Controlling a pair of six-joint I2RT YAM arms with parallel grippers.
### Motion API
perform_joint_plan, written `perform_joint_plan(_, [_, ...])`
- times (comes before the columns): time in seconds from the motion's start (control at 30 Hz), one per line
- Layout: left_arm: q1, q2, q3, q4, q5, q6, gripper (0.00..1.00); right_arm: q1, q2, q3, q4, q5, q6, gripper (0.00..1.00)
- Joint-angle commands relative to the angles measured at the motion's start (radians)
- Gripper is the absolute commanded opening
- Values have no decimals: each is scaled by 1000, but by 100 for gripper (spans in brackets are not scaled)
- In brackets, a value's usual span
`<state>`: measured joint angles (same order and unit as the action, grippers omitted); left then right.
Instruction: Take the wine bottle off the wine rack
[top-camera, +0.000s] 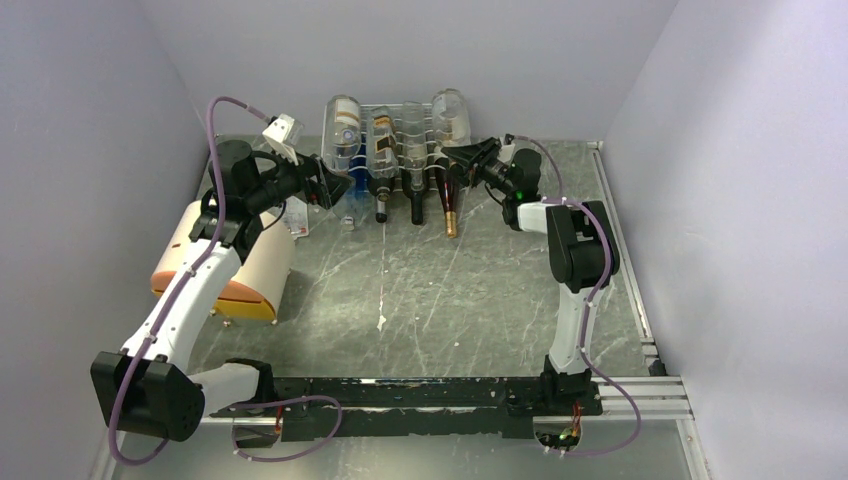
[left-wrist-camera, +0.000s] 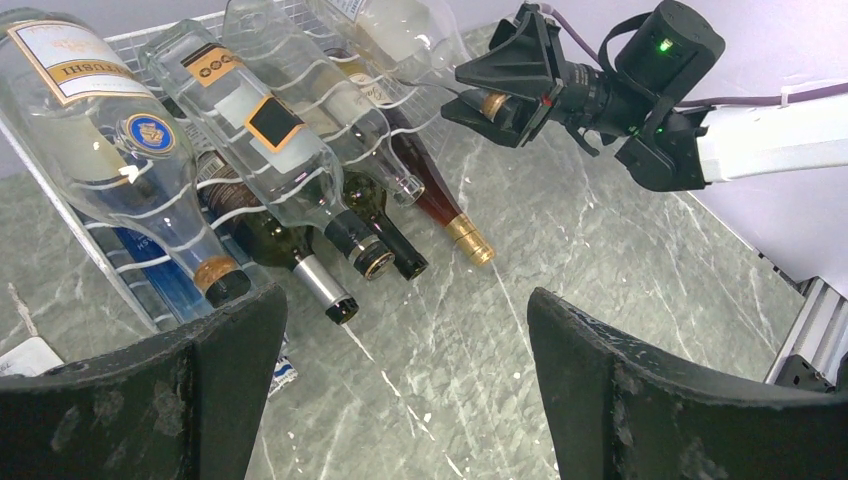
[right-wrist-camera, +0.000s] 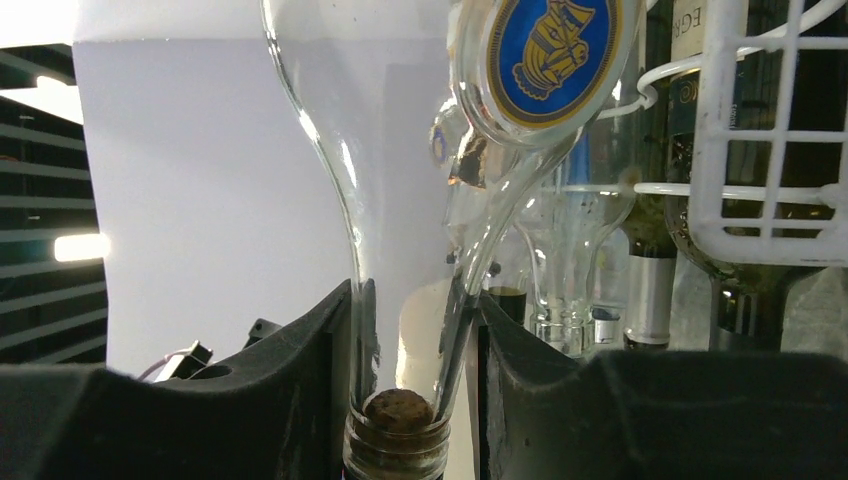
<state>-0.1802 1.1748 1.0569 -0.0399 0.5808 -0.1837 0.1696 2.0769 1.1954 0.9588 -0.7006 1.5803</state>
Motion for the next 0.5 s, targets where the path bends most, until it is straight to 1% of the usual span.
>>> perform_joint_plan(0.0, [7,5,-8,39,27,-8,93,-1,-130,27,313,16,-34,0])
perform_joint_plan(0.23, [7,8,-7,39,29,-8,93,-1,-175,17,207,8,-112,0])
perform_joint_plan(0.47, [7,12,-8,40,32,-10,93,0,-184,2,179,-8,-132,0])
